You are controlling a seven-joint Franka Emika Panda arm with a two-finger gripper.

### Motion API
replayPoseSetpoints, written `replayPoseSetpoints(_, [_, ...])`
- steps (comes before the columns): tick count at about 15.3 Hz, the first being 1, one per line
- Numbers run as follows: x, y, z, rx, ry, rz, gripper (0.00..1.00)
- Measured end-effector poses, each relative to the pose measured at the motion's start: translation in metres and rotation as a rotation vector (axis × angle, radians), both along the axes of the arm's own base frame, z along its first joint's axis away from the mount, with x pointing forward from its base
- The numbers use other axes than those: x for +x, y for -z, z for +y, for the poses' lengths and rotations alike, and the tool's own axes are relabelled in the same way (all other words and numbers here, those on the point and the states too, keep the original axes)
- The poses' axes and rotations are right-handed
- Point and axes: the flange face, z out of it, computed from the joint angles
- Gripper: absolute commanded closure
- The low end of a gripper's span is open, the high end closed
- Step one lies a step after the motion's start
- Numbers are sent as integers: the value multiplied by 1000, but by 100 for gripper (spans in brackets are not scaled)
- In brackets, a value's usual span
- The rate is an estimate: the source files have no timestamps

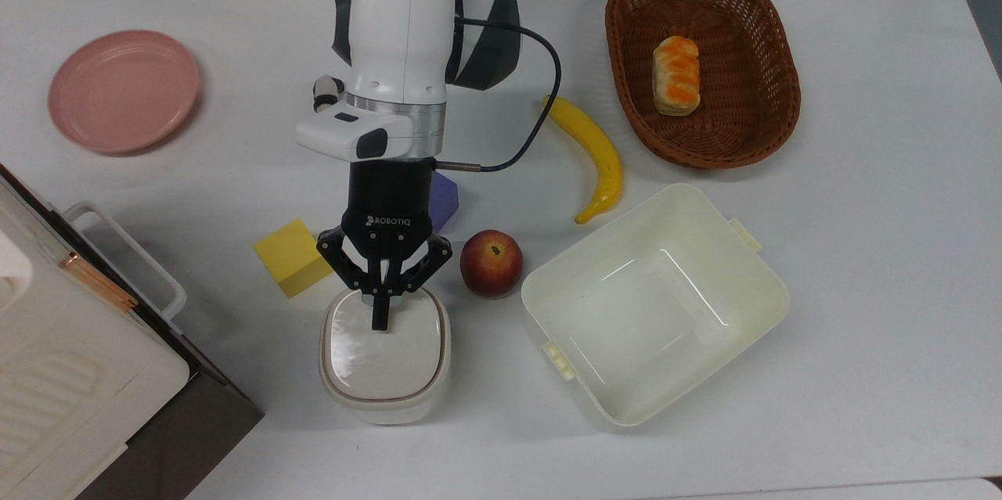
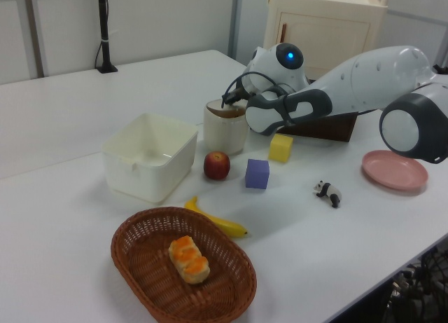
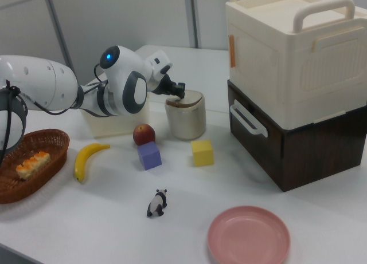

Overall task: Close the trash can
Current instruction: 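Push the flip lid down onto the trash can with the gripper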

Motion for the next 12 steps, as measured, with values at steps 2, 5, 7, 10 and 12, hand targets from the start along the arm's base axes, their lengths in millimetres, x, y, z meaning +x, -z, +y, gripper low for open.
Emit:
replayPoseSetpoints(2, [-4, 7, -3, 0, 4, 17, 99])
replayPoseSetpoints(5, [-7, 8, -4, 1, 7, 23, 99])
replayPoseSetpoints(7, [-8, 9, -4, 2, 7, 26, 99])
replayPoseSetpoints(10, [-11, 9, -5, 3, 8, 30, 99])
replayPoseSetpoints(12, [-11, 10, -5, 0, 6, 32, 99])
